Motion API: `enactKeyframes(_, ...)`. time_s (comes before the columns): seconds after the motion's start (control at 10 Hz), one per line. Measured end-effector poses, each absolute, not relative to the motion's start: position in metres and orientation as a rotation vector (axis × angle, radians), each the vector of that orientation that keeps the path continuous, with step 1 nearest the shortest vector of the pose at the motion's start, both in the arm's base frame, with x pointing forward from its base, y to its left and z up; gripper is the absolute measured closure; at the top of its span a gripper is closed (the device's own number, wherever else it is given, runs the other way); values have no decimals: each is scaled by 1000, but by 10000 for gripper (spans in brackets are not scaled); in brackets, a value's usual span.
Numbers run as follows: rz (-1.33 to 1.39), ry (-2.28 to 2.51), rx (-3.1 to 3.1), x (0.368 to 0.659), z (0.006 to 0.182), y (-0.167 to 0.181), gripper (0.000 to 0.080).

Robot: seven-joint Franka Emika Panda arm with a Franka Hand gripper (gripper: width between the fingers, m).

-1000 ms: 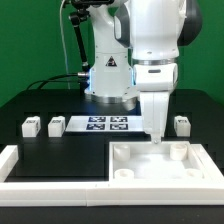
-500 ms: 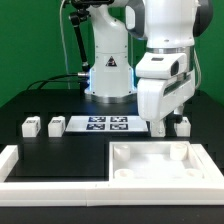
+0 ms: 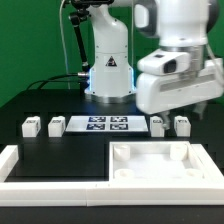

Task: Assemble square table

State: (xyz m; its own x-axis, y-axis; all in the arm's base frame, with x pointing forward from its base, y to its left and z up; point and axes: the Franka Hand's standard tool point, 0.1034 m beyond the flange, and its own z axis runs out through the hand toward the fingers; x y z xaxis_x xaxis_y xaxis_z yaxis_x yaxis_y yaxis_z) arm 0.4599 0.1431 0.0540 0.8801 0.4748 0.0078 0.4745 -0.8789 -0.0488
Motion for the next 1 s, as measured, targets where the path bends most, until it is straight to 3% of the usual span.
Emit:
enactKeyframes(0.4,75,-155,-3078,446,53,166,150)
enactKeyframes(0.8,155,-85,-3080,435,49,167,150)
enactKeyframes(1.0,413,-70,-3086,414,47,163,150)
